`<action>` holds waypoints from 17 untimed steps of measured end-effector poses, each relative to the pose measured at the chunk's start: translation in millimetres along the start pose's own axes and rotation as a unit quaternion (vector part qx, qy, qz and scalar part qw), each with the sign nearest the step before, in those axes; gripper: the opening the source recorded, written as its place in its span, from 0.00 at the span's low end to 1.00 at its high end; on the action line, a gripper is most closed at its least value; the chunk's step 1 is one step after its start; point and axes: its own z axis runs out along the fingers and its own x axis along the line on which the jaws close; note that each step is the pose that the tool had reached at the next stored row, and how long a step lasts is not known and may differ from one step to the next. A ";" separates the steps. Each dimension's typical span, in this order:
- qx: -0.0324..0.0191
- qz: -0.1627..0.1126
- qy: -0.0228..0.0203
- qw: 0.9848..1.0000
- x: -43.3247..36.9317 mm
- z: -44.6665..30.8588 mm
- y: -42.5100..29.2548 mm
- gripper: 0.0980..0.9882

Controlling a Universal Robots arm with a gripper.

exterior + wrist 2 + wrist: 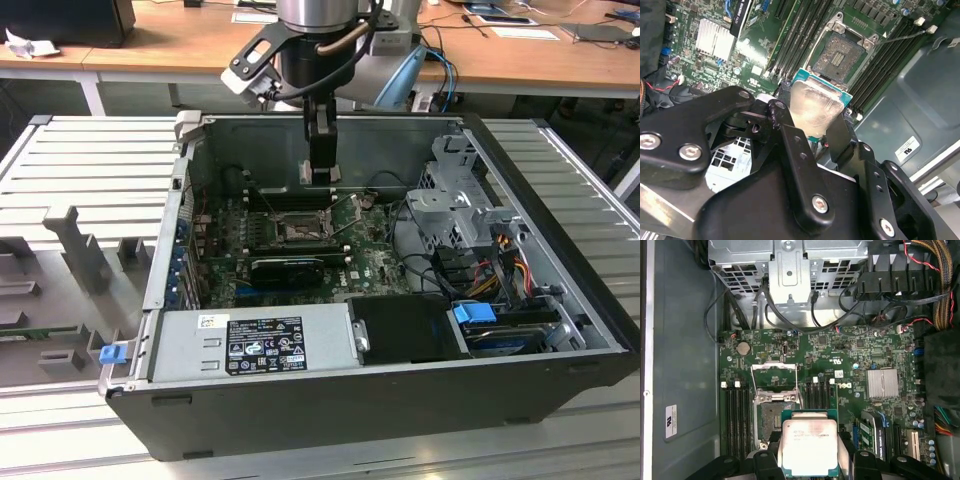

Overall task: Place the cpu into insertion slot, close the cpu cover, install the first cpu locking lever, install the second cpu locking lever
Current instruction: 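Place the cpu into insertion slot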

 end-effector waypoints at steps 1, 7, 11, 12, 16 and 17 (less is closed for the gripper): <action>0.000 0.000 0.000 1.000 0.0 0.7 -0.1 0.48; 0.000 0.000 0.000 1.000 -0.1 4.9 -0.4 0.48; 0.001 -0.014 0.001 1.000 -0.2 10.3 -0.9 0.48; 0.001 -0.017 0.002 1.000 -0.2 12.3 -1.1 0.48; 0.001 -0.018 0.002 1.000 -0.4 21.6 -2.3 0.48; 0.001 -0.018 0.002 1.000 -0.5 24.2 -2.6 0.48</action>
